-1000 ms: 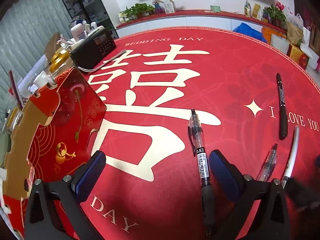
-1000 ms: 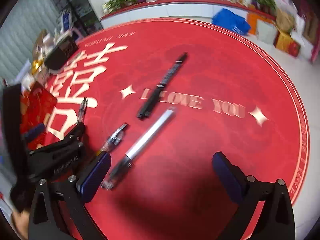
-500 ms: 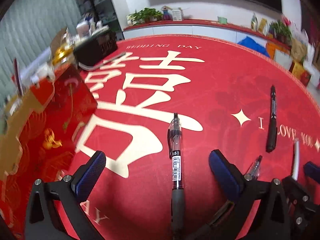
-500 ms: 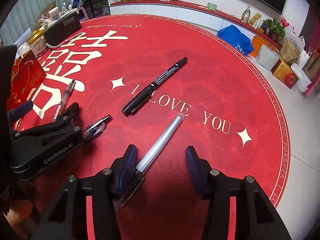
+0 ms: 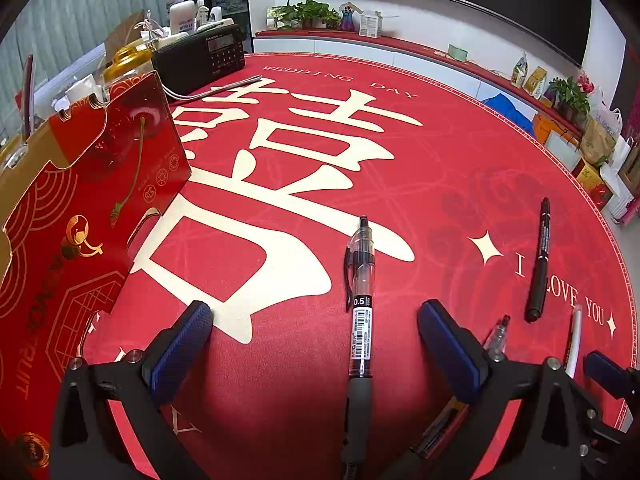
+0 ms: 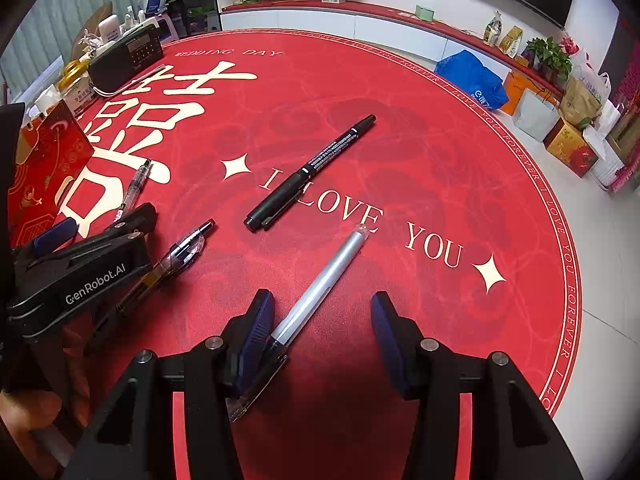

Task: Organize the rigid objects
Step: 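Close left tool on the clear gel pen while right tool closes on the silver pen, then carry the clear gel pen with left tool while right tool carries the silver pen over the box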

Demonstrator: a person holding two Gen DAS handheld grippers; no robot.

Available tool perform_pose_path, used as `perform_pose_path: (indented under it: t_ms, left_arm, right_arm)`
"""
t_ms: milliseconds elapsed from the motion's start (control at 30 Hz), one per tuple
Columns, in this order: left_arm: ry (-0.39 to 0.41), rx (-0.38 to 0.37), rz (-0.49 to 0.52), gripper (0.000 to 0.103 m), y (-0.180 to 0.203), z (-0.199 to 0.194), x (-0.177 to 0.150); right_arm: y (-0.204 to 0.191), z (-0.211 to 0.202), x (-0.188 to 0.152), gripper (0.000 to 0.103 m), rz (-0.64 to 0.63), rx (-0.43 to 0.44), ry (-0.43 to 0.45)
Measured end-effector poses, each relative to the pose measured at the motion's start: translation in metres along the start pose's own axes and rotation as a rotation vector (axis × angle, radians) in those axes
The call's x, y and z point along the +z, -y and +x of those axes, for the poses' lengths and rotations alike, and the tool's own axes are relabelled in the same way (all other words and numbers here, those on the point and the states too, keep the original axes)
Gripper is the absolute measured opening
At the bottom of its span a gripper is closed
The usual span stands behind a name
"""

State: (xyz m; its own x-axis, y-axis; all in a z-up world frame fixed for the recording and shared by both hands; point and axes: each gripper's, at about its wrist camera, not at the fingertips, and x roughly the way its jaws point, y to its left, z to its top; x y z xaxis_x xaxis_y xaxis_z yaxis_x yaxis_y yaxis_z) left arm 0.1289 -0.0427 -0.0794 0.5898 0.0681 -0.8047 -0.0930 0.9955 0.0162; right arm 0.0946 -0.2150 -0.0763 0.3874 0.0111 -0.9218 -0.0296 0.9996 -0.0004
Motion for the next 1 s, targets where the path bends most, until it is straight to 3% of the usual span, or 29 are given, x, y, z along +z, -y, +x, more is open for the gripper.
perform_pose_path:
  t_ms: [333,367,433,467,533,567,600,633,733,1000]
  left_arm:
    - [-0.001,-0.008,0.012,0.103,0.003,0.002,0.001]
    - [-0.008,-0.012,0.018,0.102,0.005,0.002,0.002]
    - [-0.035,-0.028,0.035,0.1,0.006,0.0,0.005]
    - [-0.045,-0.041,0.051,0.095,0.008,-0.002,0.006]
    - [-0.05,-0.069,0.086,0.078,0.01,-0.009,0.008]
    - [-0.048,-0.087,0.11,0.053,0.012,-0.013,0.008]
    - [-0.049,-0.103,0.133,0.02,0.015,-0.015,0.009]
    - [-0.07,-0.129,0.146,0.013,0.015,-0.017,0.009]
    - [-0.112,-0.249,0.063,0.013,0.001,-0.024,0.006]
    - [-0.036,-0.261,-0.014,0.011,-0.023,-0.064,-0.006]
  right_arm:
    - [-0.001,0.0,0.001,0.052,-0.017,0.001,0.0]
    - [-0.002,0.0,0.001,0.049,-0.027,0.012,-0.002]
    - [-0.008,-0.002,0.003,0.016,-0.056,0.027,-0.012]
    - [-0.009,-0.002,0.003,0.011,-0.054,0.042,-0.025]
    - [-0.008,-0.003,0.002,0.01,-0.042,0.074,-0.034]
    - [-0.004,-0.004,0.0,0.01,-0.014,0.117,-0.043]
    - [-0.001,-0.005,-0.002,0.01,0.009,0.143,-0.047]
    - [0.003,-0.009,-0.005,0.01,0.032,0.168,-0.04]
    - [0.006,-0.023,-0.009,0.01,0.025,0.177,0.012]
    - [0.008,-0.048,-0.011,0.01,0.044,0.269,0.071]
